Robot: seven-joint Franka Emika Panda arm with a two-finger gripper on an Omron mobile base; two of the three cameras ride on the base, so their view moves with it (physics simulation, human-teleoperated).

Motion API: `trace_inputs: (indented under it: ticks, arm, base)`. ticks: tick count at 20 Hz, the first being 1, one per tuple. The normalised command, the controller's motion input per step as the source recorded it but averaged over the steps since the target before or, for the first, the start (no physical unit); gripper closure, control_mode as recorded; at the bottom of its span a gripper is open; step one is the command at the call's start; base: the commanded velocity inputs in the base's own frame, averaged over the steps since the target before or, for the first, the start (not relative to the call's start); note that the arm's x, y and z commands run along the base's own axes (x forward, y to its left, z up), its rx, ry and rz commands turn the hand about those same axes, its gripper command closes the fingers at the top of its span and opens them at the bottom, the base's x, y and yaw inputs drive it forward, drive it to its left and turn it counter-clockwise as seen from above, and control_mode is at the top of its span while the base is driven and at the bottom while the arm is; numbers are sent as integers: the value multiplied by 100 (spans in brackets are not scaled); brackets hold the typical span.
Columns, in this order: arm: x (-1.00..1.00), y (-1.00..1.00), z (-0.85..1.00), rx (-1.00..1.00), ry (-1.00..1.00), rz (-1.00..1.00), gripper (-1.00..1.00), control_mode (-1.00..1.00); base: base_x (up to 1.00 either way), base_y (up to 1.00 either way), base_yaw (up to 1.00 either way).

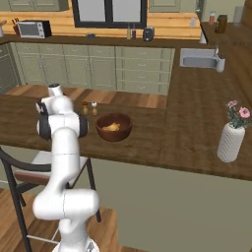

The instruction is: Pick the chicken drumstick and onion from their plates and place them in the bowl. Then put the bowl in the fridge.

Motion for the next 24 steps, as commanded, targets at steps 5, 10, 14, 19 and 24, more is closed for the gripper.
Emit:
trace_inputs:
  ticks: [5,10,14,19,24]
  arm:
    - [23,1,-21,0,-1,-1,100,-100]
    - [-57,-72,13,7,-4,-4,100,-100]
    - [-100,-100,49,17,-17,-12,100,-100]
    - [-99,-100,45,9,-27,-10,100,-100]
    - [-64,-100,10,1,-20,-9,100,-100]
  base:
    - [0,0,0]
    - [0,0,0]
    - [0,0,0]
    - [0,0,0]
    - [0,0,0]
